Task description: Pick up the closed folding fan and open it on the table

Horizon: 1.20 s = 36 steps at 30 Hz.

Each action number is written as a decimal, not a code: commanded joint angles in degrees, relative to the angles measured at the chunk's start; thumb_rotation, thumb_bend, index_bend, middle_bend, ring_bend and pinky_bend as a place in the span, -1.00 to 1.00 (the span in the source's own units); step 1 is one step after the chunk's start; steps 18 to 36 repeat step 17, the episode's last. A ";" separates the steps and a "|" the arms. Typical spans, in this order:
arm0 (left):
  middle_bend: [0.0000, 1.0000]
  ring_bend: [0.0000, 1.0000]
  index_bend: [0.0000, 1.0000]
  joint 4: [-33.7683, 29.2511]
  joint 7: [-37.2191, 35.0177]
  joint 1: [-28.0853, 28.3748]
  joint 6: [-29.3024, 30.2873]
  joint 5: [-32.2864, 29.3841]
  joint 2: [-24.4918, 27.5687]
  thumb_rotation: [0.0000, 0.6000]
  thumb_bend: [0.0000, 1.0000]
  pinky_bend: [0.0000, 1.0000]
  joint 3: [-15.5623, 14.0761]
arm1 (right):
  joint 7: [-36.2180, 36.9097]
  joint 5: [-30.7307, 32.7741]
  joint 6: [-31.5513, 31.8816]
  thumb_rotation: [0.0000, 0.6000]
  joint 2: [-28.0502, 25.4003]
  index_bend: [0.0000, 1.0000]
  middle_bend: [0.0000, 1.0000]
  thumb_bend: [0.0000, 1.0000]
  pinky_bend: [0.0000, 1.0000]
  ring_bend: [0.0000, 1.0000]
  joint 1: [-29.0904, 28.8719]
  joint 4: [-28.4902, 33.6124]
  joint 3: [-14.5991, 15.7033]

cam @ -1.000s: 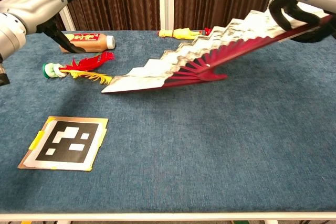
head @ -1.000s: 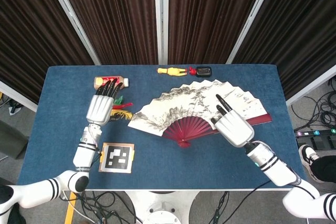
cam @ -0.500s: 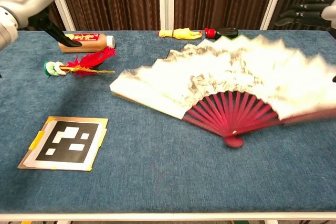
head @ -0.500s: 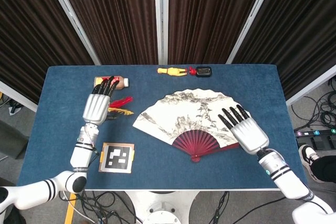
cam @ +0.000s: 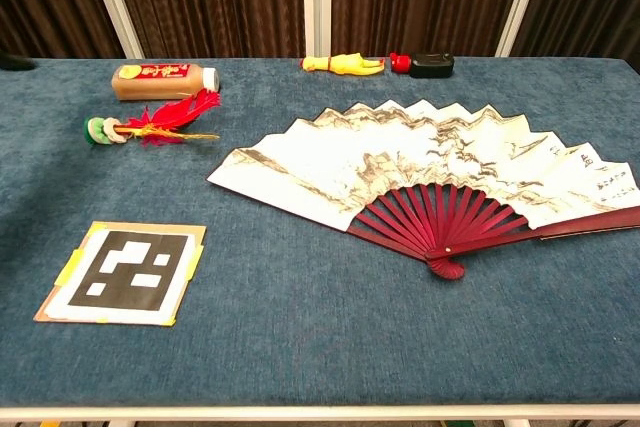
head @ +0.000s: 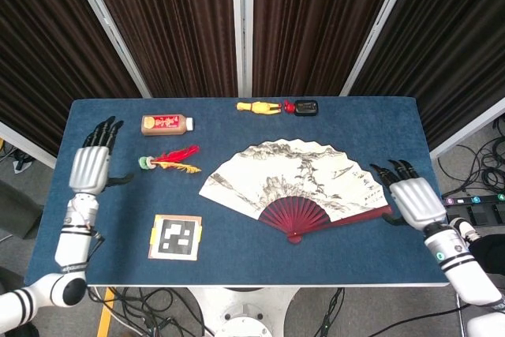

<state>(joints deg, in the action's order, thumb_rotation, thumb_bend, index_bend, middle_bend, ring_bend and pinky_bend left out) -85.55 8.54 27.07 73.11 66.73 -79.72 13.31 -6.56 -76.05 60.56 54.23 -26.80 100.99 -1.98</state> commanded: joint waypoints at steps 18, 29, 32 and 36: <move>-0.76 -0.88 -0.71 -9.96 -5.11 -19.61 16.54 10.87 8.70 1.00 -1.00 -0.66 -13.06 | 7.72 -10.99 22.33 1.00 4.88 -1.00 -0.68 -0.76 -1.00 -1.00 16.64 -7.73 4.12; -0.76 -0.88 -0.71 -9.96 -5.11 -19.61 16.54 10.87 8.70 1.00 -1.00 -0.66 -13.06 | 7.72 -10.99 22.33 1.00 4.88 -1.00 -0.68 -0.76 -1.00 -1.00 16.64 -7.73 4.12; -0.76 -0.88 -0.71 -9.96 -5.11 -19.61 16.54 10.87 8.70 1.00 -1.00 -0.66 -13.06 | 7.72 -10.99 22.33 1.00 4.88 -1.00 -0.68 -0.76 -1.00 -1.00 16.64 -7.73 4.12; -0.76 -0.88 -0.71 -9.96 -5.11 -19.61 16.54 10.87 8.70 1.00 -1.00 -0.66 -13.06 | 7.72 -10.99 22.33 1.00 4.88 -1.00 -0.68 -0.76 -1.00 -1.00 16.64 -7.73 4.12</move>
